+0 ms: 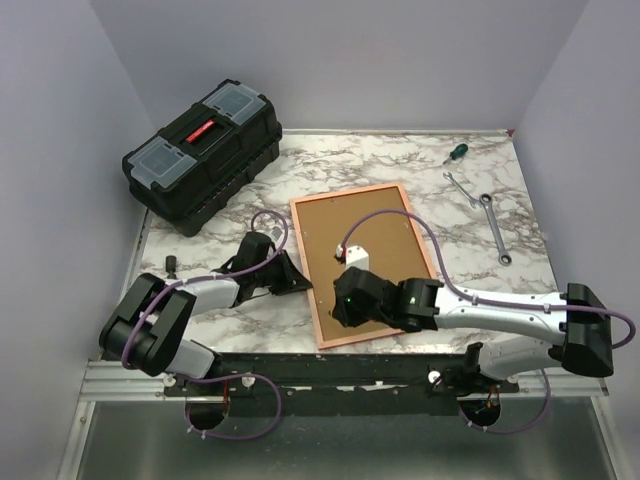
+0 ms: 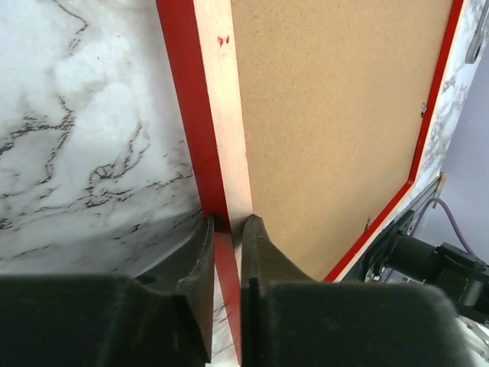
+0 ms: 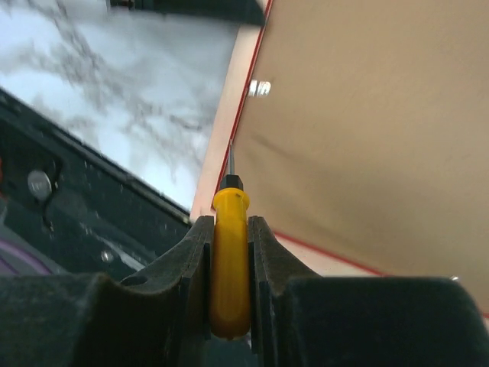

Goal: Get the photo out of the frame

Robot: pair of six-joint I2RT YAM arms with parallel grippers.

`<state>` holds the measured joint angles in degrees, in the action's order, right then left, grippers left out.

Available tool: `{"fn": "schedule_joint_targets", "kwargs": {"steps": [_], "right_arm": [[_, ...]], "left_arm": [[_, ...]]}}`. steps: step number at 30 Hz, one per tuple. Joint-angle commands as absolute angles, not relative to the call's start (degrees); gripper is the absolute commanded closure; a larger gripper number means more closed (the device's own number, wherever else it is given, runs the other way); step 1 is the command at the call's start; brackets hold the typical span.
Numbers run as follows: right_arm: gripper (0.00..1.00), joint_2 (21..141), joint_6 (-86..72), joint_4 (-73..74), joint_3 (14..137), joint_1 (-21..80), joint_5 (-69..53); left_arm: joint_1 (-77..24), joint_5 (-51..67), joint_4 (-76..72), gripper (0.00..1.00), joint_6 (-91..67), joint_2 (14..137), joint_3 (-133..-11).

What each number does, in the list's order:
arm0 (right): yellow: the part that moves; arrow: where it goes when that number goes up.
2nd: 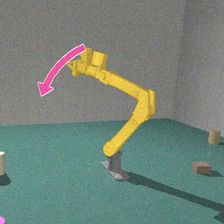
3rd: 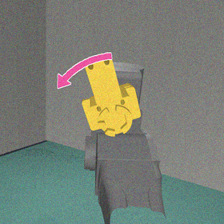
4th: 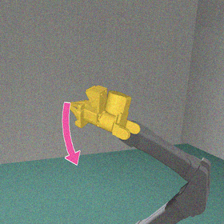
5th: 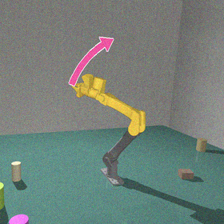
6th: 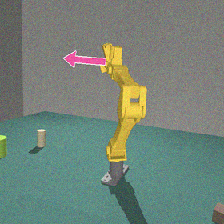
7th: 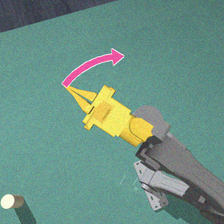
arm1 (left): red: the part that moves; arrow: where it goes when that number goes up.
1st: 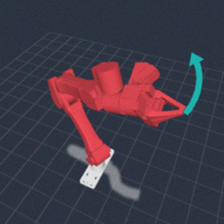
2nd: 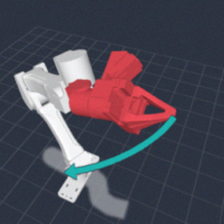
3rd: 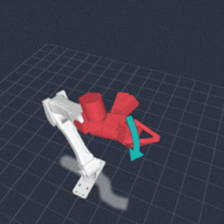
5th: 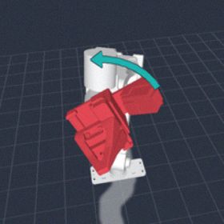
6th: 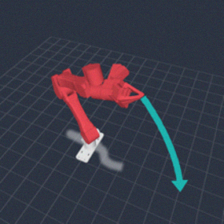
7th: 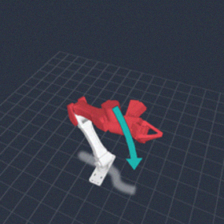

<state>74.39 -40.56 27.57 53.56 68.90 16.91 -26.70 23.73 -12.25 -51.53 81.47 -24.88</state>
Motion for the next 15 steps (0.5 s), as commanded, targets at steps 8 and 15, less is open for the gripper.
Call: {"fn": "schedule_joint_targets", "kwargs": {"steps": [8, 15], "right_arm": [[0.99, 80.4, -55.8, 37.0, 54.7, 80.3, 35.4], [1.0, 82.5, -53.6, 32.2, 55.0, 80.2, 37.6]], "left_arm": [[-26.6, 18.6, -6.3, 1.0, -48.7, 84.9, -21.9], [-26.6, 18.6, -6.3, 1.0, -48.9, 84.1, -21.2]]}}
